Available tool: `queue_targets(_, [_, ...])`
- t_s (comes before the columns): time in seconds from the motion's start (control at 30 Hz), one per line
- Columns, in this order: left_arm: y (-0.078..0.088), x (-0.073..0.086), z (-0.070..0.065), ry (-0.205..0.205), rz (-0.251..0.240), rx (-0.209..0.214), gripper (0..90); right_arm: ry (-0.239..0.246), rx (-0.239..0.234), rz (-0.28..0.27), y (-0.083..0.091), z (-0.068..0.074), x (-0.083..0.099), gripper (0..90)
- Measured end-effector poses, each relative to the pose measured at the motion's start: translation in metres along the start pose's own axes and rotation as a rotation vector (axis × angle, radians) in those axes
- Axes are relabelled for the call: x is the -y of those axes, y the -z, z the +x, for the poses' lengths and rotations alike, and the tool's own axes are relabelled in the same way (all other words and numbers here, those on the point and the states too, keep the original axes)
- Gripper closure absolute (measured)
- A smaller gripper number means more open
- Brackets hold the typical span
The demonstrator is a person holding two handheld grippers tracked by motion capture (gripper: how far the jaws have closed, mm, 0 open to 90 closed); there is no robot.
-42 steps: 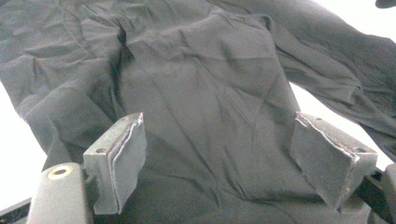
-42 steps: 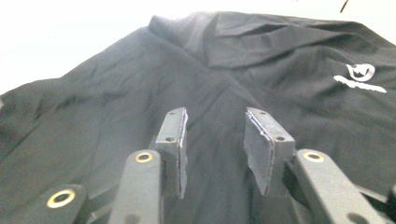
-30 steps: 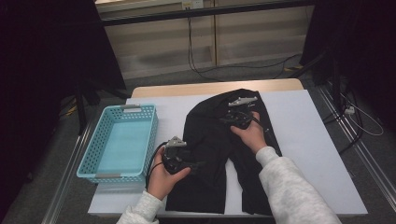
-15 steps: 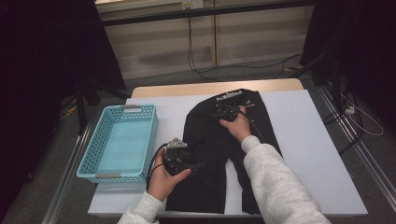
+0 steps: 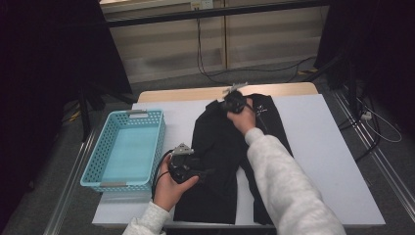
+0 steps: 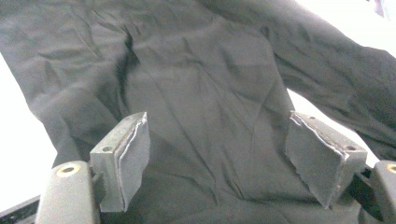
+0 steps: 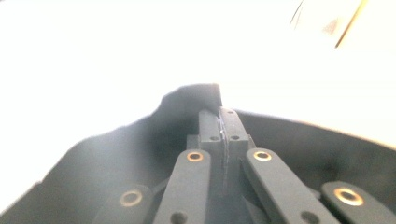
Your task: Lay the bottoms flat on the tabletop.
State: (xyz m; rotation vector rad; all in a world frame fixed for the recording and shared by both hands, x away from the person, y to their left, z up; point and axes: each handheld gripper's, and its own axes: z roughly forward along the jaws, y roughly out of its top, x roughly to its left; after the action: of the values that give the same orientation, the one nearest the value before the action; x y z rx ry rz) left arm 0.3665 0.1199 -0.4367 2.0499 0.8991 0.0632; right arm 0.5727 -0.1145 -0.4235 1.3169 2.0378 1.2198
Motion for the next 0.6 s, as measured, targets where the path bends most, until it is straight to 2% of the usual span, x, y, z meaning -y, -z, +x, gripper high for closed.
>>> queue_targets(0.03, [0.0, 0.0, 0.0, 0.001, 0.001, 0.006, 23.1, -0.029, 0.017, -0.035, -0.003, -0.001, -0.011, 71.5])
queue_targets(0.07, [0.0, 0.0, 0.001, 0.002, 0.005, 0.007, 23.0, -0.041, 0.059, -0.017, -0.006, -0.001, -0.018, 65.0])
queue_targets(0.13, [0.001, 0.001, 0.002, 0.002, 0.005, 0.004, 22.9, -0.044, 0.018, 0.011, -0.006, 0.003, -0.017, 64.9])
queue_targets(0.23, [0.003, 0.003, 0.002, 0.002, 0.01, 0.005, 22.4, 0.0, 0.03, 0.02, 0.008, 0.006, -0.004, 53.7])
queue_targets(0.27, [0.003, 0.004, 0.002, 0.002, 0.006, 0.001, 22.3, -0.012, 0.026, 0.024, 0.015, 0.005, 0.002, 52.8])
queue_targets(0.3, [0.004, 0.005, 0.002, 0.003, 0.008, 0.001, 22.2, -0.041, -0.002, 0.022, 0.022, 0.003, 0.009, 52.8])
queue_targets(0.33, [0.005, 0.006, 0.002, 0.011, 0.009, -0.002, 21.9, -0.04, -0.004, 0.025, 0.03, 0.001, 0.015, 51.4])
queue_targets(0.37, [0.005, 0.007, 0.003, 0.014, 0.01, -0.006, 21.8, -0.027, 0.005, 0.026, 0.038, 0.001, 0.022, 47.7])
queue_targets(0.43, [0.006, 0.007, 0.002, 0.008, 0.009, -0.005, 21.4, -0.018, -0.007, 0.034, 0.052, 0.0, 0.034, 45.9])
queue_targets(0.5, [0.007, 0.007, 0.001, 0.004, 0.005, -0.003, 21.4, 0.037, 0.017, 0.053, 0.065, 0.003, 0.044, 42.6])
queue_targets(0.6, [0.008, 0.006, 0.002, 0.004, 0.005, -0.013, 21.0, 0.035, 0.001, 0.063, 0.079, 0.005, 0.057, 46.1])
